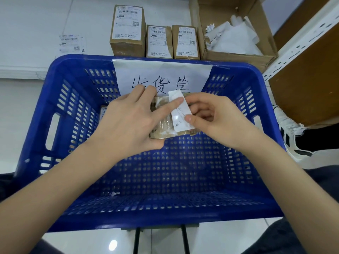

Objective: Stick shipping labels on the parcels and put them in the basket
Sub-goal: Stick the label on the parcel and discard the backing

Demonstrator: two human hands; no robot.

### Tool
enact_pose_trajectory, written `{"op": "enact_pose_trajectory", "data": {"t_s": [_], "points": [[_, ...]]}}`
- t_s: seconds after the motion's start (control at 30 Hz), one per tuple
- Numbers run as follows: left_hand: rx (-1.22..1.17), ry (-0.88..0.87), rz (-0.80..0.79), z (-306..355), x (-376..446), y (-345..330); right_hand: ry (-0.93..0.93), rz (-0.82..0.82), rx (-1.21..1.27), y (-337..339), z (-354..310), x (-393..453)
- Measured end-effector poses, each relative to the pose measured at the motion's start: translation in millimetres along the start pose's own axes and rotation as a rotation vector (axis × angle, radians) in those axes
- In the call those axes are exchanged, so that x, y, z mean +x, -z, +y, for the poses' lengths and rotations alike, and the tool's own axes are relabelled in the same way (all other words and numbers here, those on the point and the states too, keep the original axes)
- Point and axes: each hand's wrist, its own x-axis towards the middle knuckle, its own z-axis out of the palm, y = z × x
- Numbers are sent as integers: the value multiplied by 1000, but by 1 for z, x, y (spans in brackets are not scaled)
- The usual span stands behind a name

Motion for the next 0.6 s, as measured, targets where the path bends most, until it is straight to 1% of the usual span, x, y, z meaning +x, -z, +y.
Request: {"op": "enact_pose_trajectory", "data": {"t_s": [0.17,0.33,0.5,0.6], "points": [[-2,1,7,3,1,0,-1,28,-14,-2,0,0],[-20,9,-4,5,1,-3,-6,77,-110,-7,4,1],[-72,19,7,5,1,-2,-2,237,-125,-5,2,-2],[-103,23,35,3,0,0,17,367,-157,-4,0,-3]]}}
